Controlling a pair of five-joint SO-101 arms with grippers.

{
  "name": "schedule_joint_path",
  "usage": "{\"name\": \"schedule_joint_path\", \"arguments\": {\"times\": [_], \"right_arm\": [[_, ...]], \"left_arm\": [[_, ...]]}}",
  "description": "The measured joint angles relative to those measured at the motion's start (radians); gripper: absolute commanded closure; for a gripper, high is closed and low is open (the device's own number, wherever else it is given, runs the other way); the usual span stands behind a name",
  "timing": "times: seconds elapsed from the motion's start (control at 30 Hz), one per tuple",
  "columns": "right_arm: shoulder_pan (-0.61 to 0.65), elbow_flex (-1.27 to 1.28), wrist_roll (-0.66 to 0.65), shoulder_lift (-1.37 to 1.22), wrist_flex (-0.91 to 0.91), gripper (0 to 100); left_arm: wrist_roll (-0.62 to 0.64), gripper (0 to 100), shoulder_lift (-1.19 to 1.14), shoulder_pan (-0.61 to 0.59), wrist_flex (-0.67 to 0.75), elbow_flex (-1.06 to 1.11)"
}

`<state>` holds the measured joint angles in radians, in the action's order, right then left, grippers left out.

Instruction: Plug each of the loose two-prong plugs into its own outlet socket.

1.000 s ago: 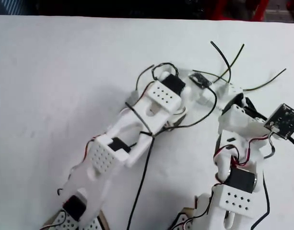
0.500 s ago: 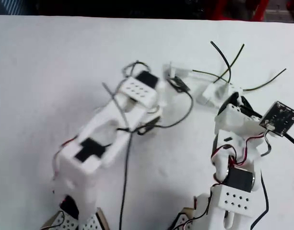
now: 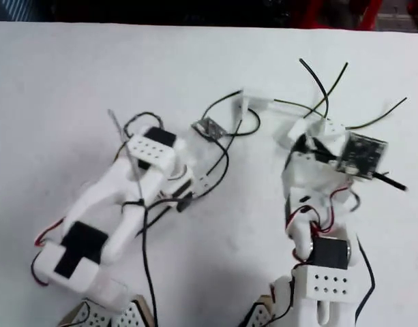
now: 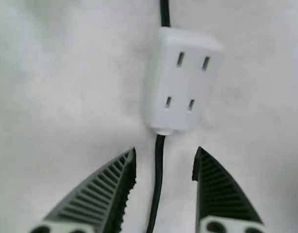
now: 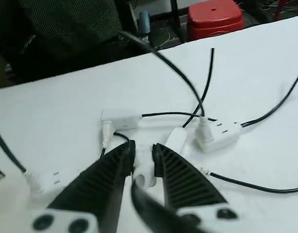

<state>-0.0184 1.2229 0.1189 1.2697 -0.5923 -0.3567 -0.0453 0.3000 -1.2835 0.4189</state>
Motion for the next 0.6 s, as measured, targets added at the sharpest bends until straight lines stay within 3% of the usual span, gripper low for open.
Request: {"name": "schedule_joint_path", "arguments": {"times": [0.3,0.6], "right_arm": [[0.206,0.000,-0.130,0.000,-0.129,98.1],[0.341,-0.003,-0.221,-0.170,-0.135,98.1]], "left_arm": [[0.023,80,0.377,-0.046,0.000,0.195],[0.060,80,0.761,-0.405,0.222,0.582]]}}
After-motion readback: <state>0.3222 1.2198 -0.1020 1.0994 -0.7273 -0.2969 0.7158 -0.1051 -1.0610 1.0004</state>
